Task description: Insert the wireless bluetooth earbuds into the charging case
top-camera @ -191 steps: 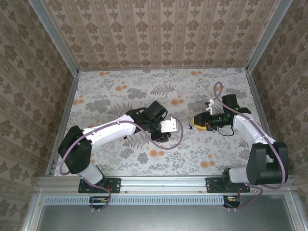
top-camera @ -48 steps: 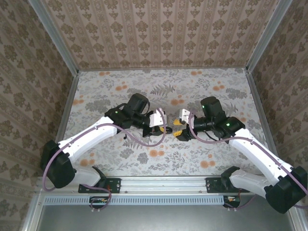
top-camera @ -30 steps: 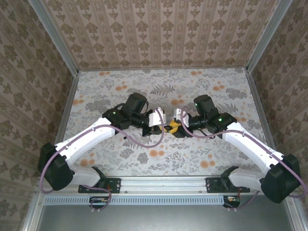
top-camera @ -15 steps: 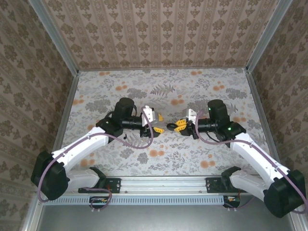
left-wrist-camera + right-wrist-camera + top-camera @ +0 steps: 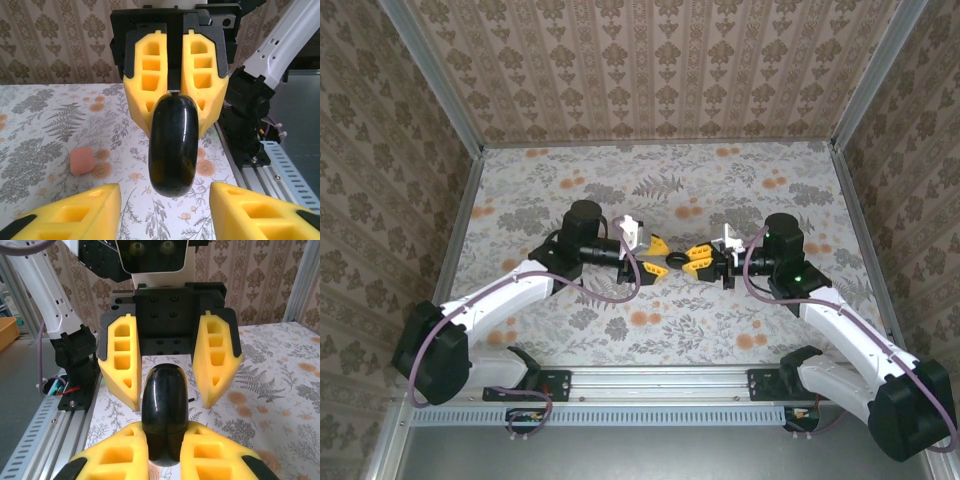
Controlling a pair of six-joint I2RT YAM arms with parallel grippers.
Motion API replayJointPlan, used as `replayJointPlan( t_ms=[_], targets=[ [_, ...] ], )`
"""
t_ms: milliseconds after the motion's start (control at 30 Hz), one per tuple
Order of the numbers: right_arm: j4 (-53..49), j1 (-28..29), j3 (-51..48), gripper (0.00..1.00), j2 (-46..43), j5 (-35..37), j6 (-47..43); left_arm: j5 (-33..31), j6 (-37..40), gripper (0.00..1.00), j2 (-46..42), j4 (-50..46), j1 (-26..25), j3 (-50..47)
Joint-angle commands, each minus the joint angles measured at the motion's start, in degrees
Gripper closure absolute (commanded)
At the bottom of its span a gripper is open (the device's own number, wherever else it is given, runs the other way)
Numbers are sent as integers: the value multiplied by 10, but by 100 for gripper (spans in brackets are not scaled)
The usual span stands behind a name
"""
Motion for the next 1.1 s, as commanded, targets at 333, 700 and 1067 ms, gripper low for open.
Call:
replayJointPlan(
  t_ms=[333, 700, 1067],
  targets=[
    [28, -2, 11, 85, 13, -39, 24, 42, 1, 65, 17, -3, -12, 45],
    [7, -2, 16, 73, 5, -22, 16, 30, 41, 86, 27, -78, -19, 75],
    [-299, 2, 113, 46, -21, 81, -146, -83, 197, 87, 7, -282, -25, 124]
  ],
)
